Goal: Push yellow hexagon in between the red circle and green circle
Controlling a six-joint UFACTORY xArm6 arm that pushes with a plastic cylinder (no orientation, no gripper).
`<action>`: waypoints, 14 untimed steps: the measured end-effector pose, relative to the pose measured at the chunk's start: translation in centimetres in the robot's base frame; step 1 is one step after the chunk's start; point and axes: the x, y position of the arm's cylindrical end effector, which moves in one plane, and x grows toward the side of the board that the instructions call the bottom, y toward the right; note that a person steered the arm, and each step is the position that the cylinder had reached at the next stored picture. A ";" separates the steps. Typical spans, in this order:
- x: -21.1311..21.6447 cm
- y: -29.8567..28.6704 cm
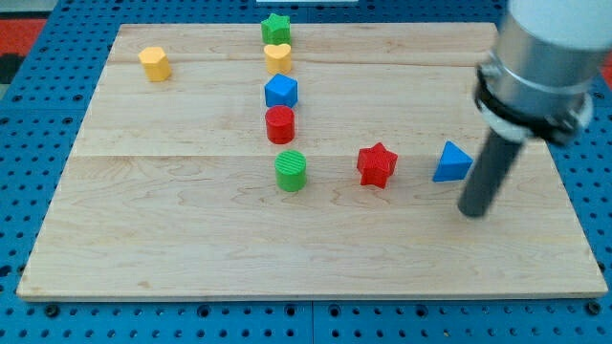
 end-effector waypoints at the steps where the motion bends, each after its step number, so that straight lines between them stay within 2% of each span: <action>1: 3.3 -0.8; 2: 7.0 -6.4; 3: 6.4 -12.8; 4: 1.2 -19.3; 5: -2.0 -24.5; 7: -2.6 -28.4; 10: -17.1 -26.1; 12: -28.0 -28.5; 13: -28.1 -36.9; 14: -29.8 -39.8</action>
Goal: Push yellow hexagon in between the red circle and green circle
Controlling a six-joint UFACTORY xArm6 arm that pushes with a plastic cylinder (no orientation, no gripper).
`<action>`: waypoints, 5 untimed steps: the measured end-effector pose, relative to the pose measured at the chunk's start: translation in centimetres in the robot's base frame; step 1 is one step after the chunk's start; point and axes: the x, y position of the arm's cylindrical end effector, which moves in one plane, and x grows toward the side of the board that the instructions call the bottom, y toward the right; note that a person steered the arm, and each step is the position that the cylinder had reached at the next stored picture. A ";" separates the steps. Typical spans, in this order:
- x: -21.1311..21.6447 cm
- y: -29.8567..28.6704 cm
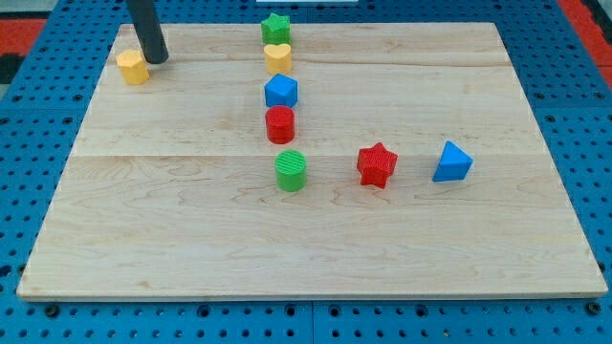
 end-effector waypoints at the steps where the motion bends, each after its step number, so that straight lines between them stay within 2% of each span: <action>1: -0.4 -4.6; 3: 12.4 -0.2; 5: 9.5 5.7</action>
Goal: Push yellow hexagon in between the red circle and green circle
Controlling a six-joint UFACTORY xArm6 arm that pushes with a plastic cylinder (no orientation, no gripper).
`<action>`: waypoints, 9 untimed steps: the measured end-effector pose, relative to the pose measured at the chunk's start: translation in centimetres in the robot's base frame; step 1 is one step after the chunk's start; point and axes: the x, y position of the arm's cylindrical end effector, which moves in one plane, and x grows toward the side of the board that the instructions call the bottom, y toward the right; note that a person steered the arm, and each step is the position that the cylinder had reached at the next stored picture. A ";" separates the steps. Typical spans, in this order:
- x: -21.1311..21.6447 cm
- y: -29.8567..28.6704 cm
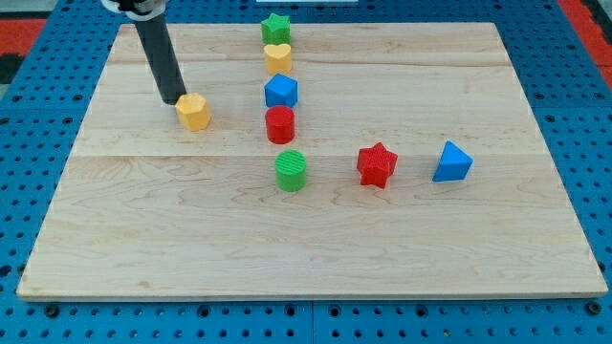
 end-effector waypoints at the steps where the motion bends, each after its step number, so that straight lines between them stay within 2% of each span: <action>1: 3.9 5.5; 3: 4.5 -1.5; 4: 6.1 -0.9; 6: 7.9 6.2; 7: 8.4 5.9; 8: 9.0 8.5; 9: 9.0 5.6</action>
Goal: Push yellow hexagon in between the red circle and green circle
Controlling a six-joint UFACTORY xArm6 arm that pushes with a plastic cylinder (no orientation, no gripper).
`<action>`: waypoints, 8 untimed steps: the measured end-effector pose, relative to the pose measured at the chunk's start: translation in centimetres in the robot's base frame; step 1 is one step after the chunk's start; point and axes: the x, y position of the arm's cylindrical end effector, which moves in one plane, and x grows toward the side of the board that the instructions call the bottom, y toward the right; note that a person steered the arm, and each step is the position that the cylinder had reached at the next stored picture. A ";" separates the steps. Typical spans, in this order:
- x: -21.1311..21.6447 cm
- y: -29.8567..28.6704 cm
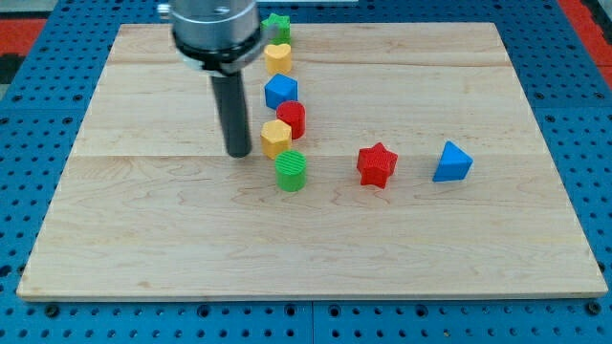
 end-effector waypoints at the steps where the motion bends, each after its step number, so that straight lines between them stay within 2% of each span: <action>1: 0.0 -0.7; 3: -2.1 1.2; 4: -2.1 4.0; 6: -0.4 5.5; 7: -0.3 5.5; 8: -0.4 2.2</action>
